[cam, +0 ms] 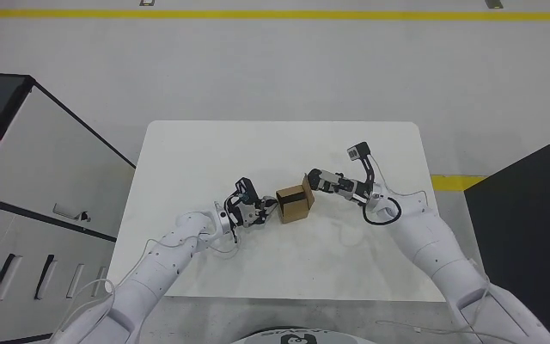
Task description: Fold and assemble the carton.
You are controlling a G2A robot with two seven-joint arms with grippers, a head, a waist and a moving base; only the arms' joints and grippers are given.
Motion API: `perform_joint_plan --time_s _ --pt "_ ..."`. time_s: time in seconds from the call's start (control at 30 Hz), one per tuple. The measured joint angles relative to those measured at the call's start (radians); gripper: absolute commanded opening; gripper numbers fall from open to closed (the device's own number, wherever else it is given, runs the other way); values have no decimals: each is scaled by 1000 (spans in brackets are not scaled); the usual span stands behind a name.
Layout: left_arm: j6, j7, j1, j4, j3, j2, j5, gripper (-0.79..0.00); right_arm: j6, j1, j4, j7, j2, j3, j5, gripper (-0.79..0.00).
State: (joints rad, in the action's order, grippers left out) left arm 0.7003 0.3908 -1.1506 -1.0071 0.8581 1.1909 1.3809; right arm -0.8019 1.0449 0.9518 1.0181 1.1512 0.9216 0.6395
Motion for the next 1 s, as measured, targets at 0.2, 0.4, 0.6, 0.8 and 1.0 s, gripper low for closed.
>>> perform_joint_plan --time_s 0.2,0.4,0.6,0.8,1.0 --pt "0 0 0 0 0 0 0 -785 96 -12 31 -41 -17 29 -118 0" --pt "0 0 0 0 0 0 0 -785 388 -17 163 -16 -63 95 -329 0" --pt "0 0 0 0 0 0 0 -785 511 1 297 -9 -82 129 -415 0" --pt "0 0 0 0 0 0 0 -785 508 0 293 -12 -82 128 -414 0" --pt "0 0 0 0 0 0 0 -785 601 -14 358 33 -90 134 -476 0"
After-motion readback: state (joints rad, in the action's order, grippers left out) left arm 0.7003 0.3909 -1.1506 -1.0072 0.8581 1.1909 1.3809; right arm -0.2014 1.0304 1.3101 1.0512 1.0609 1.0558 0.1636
